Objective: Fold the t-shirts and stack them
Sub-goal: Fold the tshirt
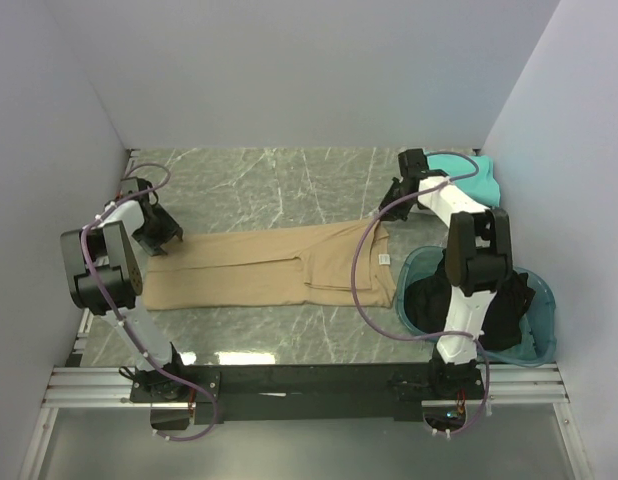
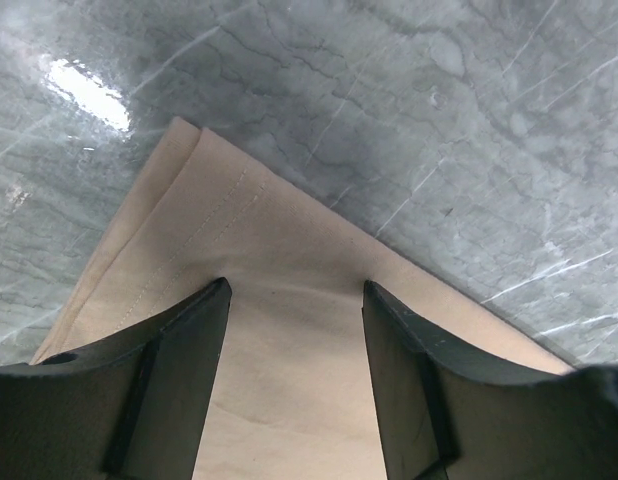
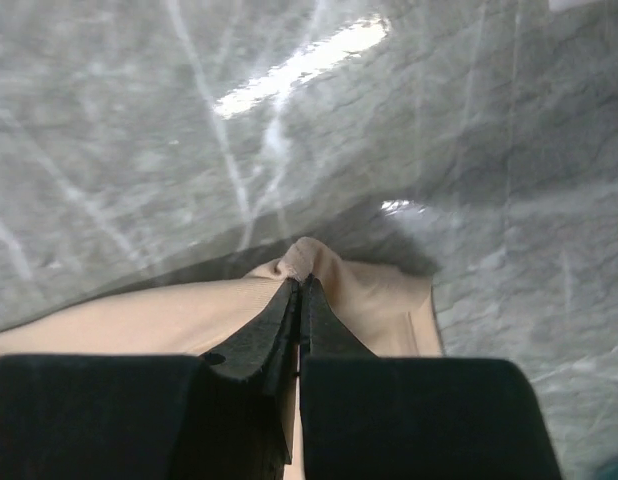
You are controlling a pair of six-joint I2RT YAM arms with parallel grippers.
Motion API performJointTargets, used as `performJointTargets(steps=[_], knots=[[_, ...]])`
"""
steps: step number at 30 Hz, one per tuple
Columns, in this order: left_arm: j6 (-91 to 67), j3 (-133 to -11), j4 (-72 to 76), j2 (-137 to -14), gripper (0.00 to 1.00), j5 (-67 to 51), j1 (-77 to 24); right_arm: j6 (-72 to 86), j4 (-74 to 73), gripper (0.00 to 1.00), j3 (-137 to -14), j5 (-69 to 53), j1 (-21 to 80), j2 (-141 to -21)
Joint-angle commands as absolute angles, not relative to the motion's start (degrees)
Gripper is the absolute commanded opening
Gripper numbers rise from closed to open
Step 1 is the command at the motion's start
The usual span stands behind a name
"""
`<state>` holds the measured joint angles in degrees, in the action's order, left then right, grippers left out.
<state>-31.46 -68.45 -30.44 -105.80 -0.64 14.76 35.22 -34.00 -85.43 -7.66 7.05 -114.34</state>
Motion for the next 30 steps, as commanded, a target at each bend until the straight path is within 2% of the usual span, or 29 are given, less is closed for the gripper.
performJointTargets(steps=[1, 8, 14, 21, 24, 28, 30], knots=[[-31.82, -64.87, -30.76, -108.11, 0.64, 2.73, 16.61, 39.98, -28.74, 0.0, -83.77, -8.61, 5.8, -108.81], [-32.08, -64.16, -30.5, -108.46, 0.64, 3.43, 17.58, 44.12, -25.58, 0.0, -80.16, -8.53, 4.66, -106.44], [-31.73, -63.99, -30.41, -108.81, 0.64, 3.6, 17.93, 46.67, -23.29, 0.0, -79.01, -10.89, 4.13, -109.68], [-31.47, -63.2, -30.32, -108.63, 0.64, 4.13, 18.11, 46.59, -24.61, 0.0, -79.72, -6.16, 3.87, -109.42], [-31.29, -63.19, -30.23, -108.55, 0.64, 4.39, 18.11, 45.79, -23.56, 0.07, -79.28, -6.94, 3.78, -108.64], [-31.11, -63.72, -30.5, -109.16, 0.64, 4.31, 18.11, 44.39, -19.17, 0.29, -78.48, -11.06, 3.69, -107.49], [-31.11, -64.16, -30.67, -109.25, 0.64, 4.31, 18.19, 43.69, -19.16, 0.32, -79.1, -11.08, 3.69, -107.32]])
